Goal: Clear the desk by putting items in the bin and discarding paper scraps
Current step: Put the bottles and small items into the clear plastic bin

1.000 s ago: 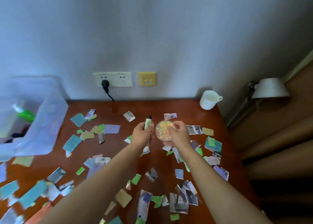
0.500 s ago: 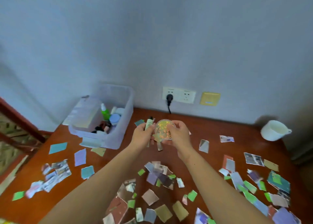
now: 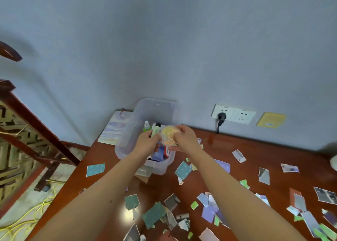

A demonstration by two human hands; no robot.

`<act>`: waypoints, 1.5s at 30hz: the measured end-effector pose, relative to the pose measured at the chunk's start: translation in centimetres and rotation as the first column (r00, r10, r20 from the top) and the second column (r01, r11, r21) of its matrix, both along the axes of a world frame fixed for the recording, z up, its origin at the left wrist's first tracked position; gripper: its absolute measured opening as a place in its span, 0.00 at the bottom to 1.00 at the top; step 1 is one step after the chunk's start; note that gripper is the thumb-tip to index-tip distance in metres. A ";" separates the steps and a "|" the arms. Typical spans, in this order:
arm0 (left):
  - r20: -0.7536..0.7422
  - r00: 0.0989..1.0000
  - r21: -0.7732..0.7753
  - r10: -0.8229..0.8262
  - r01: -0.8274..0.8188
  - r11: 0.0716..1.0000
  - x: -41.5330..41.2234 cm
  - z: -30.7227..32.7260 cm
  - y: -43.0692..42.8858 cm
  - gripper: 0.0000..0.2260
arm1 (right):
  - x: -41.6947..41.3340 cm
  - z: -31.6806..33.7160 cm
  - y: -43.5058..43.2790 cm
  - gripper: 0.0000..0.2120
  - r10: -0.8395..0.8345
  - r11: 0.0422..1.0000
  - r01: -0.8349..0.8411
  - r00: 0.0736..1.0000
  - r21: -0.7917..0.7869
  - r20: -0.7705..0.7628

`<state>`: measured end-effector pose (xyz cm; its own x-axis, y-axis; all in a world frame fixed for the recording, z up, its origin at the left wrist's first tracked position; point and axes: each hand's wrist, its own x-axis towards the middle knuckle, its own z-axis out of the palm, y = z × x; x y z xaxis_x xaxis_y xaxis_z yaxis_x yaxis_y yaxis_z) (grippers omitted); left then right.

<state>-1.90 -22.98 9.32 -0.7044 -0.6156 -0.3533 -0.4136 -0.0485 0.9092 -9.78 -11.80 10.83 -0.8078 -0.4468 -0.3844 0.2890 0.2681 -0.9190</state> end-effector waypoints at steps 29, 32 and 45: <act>0.281 0.959 0.593 -0.026 -0.153 0.791 -5.6 -8.8 -6.7 0.21 | -3.0 -10.9 -11.1 0.27 -0.168 0.985 0.125 0.840 0.118 0.516; 0.244 0.970 0.528 0.003 -0.135 0.839 -5.6 -8.9 -6.9 0.20 | -5.1 -16.4 -11.4 0.32 -0.152 0.988 0.138 0.837 0.066 0.526; -0.135 0.977 0.140 0.167 -0.148 0.979 0.1 -2.8 -2.5 0.09 | 1.8 -1.4 -3.3 0.13 -0.214 0.970 0.210 0.977 -0.120 -0.020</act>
<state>-1.81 -25.47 6.56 -0.6520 -0.6790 -0.3375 -0.2555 -0.2223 0.9409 -7.98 -15.05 9.41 -0.9001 -0.3044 -0.3117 0.2970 0.0947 -0.9502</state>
